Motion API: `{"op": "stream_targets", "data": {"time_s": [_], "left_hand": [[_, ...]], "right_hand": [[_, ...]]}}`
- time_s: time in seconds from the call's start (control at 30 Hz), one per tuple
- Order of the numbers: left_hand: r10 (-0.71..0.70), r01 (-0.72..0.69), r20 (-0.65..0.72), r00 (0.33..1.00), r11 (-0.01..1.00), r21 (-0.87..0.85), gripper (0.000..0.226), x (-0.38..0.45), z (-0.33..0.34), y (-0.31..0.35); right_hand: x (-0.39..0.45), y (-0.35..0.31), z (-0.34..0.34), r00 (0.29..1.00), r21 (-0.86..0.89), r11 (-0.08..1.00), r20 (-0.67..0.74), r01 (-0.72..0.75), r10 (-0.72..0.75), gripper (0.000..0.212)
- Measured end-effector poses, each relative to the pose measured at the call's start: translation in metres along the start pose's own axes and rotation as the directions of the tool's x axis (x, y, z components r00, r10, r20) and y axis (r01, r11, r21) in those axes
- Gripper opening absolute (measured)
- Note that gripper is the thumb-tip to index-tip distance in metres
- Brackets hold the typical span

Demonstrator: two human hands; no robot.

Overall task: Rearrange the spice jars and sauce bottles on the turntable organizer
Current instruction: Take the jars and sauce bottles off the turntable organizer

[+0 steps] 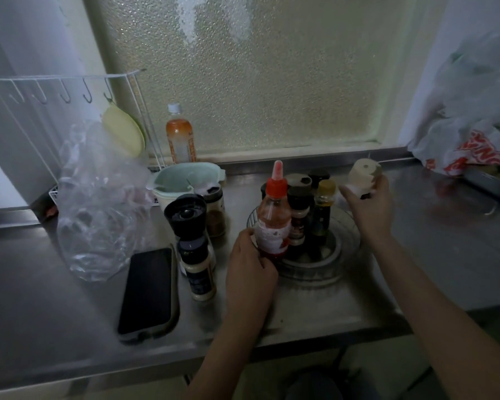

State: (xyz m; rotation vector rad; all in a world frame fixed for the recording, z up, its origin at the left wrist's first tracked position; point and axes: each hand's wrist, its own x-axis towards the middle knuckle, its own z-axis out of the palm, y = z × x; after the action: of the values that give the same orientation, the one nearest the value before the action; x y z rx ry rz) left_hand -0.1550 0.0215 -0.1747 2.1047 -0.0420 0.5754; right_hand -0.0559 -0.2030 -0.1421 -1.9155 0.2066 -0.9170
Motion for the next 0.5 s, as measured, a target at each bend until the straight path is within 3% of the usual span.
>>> {"op": "stream_targets", "data": {"time_s": [0.1,0.23,0.33,0.5], "left_hand": [[-0.024,0.024,0.038,0.999,1.000,-0.014,0.049,0.002,-0.001,0.000],[-0.015,0.014,-0.017,1.000,0.999,-0.040,0.041,-0.001,-0.003,0.004],[0.066,-0.066,-0.072,0.995,0.998,0.008,0.030,-0.007,-0.007,0.006],[0.140,-0.148,0.058,0.988,0.976,0.157,0.031,-0.008,-0.005,0.003]], "right_hand": [[-0.016,-0.015,-0.020,0.994,0.128,0.991,-0.100,0.047,-0.035,0.051],[-0.032,-0.026,-0.024,0.997,0.110,0.993,0.046,0.053,-0.058,0.055],[-0.043,-0.023,-0.021,0.991,0.053,0.998,0.122,0.047,-0.053,0.059],[-0.052,-0.010,-0.018,0.972,-0.031,0.999,0.235,0.037,-0.029,0.054]]}}
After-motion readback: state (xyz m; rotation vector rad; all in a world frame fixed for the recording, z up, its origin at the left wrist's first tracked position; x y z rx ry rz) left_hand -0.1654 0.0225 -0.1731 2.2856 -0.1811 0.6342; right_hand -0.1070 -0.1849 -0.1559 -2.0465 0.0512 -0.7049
